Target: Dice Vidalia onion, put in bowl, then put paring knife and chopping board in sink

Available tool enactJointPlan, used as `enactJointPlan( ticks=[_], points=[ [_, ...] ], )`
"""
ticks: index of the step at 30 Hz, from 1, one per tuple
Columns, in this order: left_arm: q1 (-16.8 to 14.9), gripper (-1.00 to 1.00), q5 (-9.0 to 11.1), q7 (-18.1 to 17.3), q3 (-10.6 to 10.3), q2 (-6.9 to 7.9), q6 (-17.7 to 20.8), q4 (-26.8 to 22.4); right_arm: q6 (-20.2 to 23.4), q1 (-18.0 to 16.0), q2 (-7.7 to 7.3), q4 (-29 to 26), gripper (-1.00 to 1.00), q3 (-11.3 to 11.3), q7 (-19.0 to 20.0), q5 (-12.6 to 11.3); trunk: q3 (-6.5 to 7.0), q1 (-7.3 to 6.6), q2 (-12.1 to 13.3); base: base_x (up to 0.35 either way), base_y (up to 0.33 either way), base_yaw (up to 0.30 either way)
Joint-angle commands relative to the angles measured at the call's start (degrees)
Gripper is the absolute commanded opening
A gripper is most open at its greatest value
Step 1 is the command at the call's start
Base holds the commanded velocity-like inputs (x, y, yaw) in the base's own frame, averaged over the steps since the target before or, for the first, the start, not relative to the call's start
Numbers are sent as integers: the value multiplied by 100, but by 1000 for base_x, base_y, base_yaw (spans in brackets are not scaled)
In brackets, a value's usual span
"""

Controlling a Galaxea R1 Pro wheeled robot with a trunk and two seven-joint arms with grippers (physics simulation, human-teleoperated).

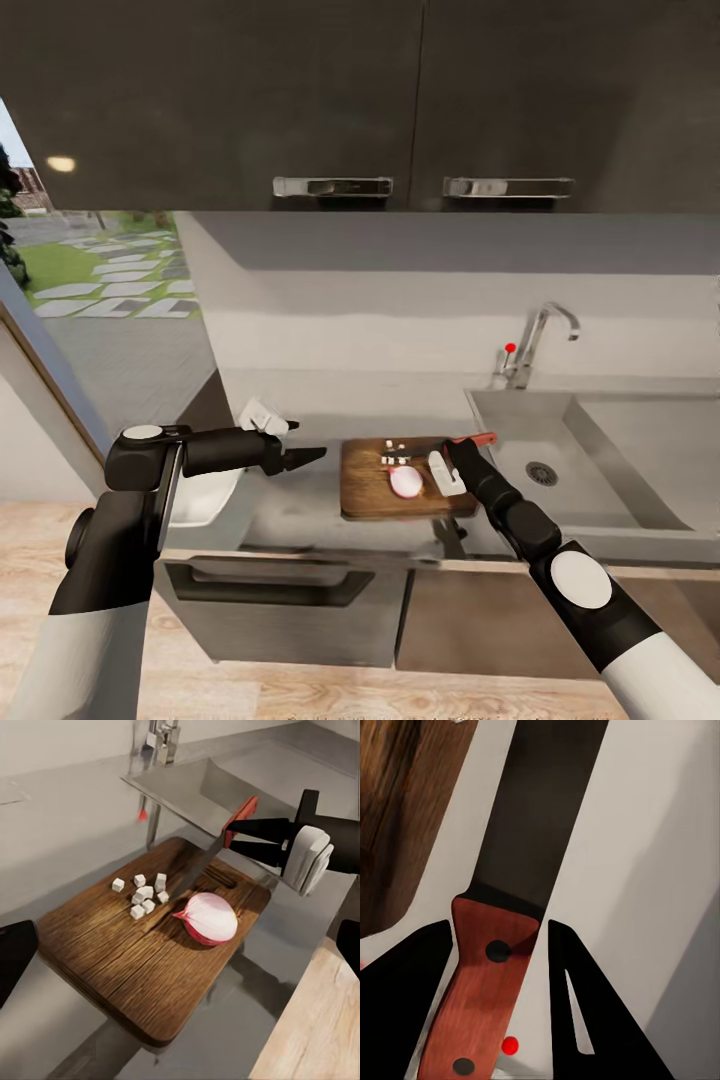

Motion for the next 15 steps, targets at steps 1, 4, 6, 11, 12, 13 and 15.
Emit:
enactJointPlan(
  ticks=[1,4,6,11,12,13,15],
  points=[
    [-7,100,-49,-52,6,-4,52,-8,-15,-4,-4,-10,-100,6,20,56,-8,0,-7,-78,-67,0],
    [-7,100,-49,-52,6,-14,60,-6,-15,-3,-4,-10,-100,6,20,56,-8,0,-7,-36,-31,0],
    [-7,100,-49,-55,6,-16,64,-7,-15,-3,-4,-10,-100,6,20,56,-8,0,-7,-15,-13,0],
    [-7,100,-49,-57,6,-24,79,-9,-15,-3,-4,-10,-100,6,20,56,-44,44,-87,-4,-4,0],
    [-7,100,-49,-55,6,-32,104,-10,-15,-3,-4,-10,-100,6,20,56,-62,66,-127,-1,-1,0],
    [-7,100,-49,-54,5,-37,161,-11,-15,-3,-4,-10,-100,6,20,56,-80,88,-167,0,0,0],
    [-7,100,-49,-53,2,-41,263,-12,-15,-3,-4,-10,-100,6,20,56,-116,132,-248,0,0,0]
  ],
)
